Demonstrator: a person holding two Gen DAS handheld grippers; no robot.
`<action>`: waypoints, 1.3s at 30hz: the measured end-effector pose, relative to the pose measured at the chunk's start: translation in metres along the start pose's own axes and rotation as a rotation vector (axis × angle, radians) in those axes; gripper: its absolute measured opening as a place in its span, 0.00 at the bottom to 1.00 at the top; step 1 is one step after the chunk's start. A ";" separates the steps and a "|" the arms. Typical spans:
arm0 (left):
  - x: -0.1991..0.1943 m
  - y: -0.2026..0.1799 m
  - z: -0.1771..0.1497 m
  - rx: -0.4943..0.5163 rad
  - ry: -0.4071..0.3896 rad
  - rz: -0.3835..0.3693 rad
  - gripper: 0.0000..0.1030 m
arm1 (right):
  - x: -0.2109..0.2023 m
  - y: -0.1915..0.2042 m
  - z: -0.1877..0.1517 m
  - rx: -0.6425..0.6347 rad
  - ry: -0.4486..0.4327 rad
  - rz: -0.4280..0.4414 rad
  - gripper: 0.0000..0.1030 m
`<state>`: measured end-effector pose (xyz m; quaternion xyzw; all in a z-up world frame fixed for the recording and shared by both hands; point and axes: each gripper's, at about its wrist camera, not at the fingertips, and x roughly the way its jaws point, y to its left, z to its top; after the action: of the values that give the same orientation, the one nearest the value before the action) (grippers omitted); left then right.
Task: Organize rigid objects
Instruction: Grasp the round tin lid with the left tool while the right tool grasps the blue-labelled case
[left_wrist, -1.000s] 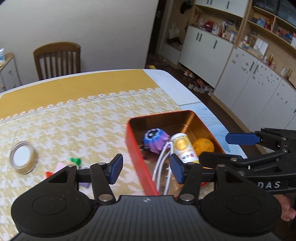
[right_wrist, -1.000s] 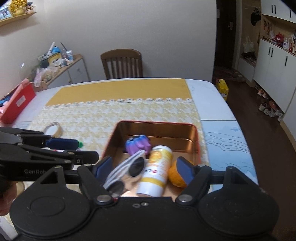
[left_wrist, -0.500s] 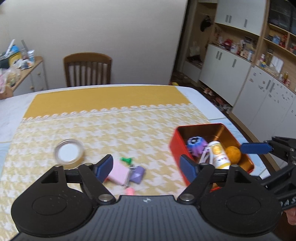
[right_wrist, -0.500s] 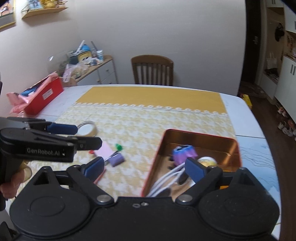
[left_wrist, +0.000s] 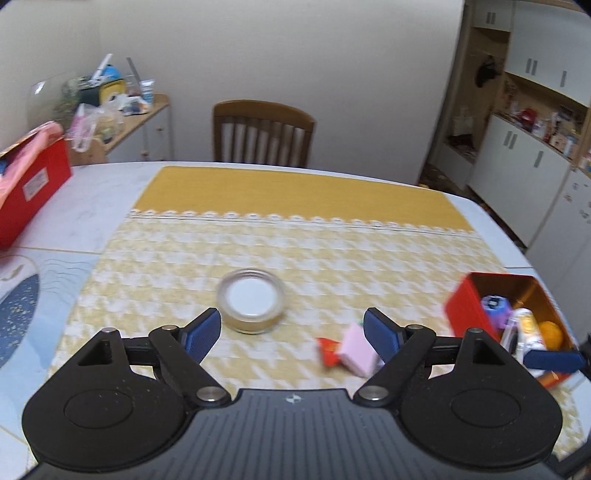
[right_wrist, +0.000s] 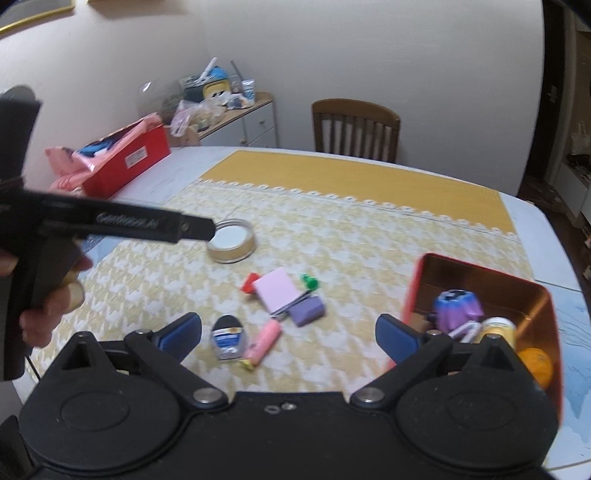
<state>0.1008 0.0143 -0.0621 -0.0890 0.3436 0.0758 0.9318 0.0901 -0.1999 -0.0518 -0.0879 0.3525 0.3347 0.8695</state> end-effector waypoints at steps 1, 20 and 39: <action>0.003 0.004 -0.001 -0.002 0.002 0.008 0.82 | 0.004 0.005 0.000 -0.007 0.006 0.011 0.98; 0.087 0.032 -0.010 0.110 0.106 0.039 0.82 | 0.081 0.060 -0.002 -0.111 0.133 0.043 0.89; 0.140 0.030 -0.002 0.130 0.155 0.034 0.82 | 0.124 0.064 -0.005 -0.173 0.219 0.010 0.63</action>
<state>0.1989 0.0546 -0.1582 -0.0279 0.4201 0.0619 0.9049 0.1112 -0.0883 -0.1337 -0.1967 0.4155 0.3567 0.8133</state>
